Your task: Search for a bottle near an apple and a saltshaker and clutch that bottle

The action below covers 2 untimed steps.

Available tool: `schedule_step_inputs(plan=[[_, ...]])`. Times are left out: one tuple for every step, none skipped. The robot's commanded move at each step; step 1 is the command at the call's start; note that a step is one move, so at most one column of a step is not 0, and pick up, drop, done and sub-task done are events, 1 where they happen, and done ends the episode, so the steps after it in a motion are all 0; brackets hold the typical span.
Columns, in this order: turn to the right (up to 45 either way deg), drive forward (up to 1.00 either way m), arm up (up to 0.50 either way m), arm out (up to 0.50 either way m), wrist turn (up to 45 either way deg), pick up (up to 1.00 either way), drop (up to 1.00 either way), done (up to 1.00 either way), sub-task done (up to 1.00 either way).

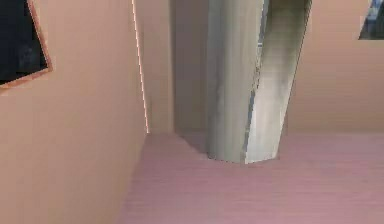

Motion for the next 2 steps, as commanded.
schedule_step_inputs(plan=[[45.0, 0.0, 0.0, 0.0, 0.0, 0.0, 0.0, 0.0, 0.0], [45.0, 0.0, 0.0, 0.0, 0.0, 0.0, 0.0, 0.0, 0.0]])
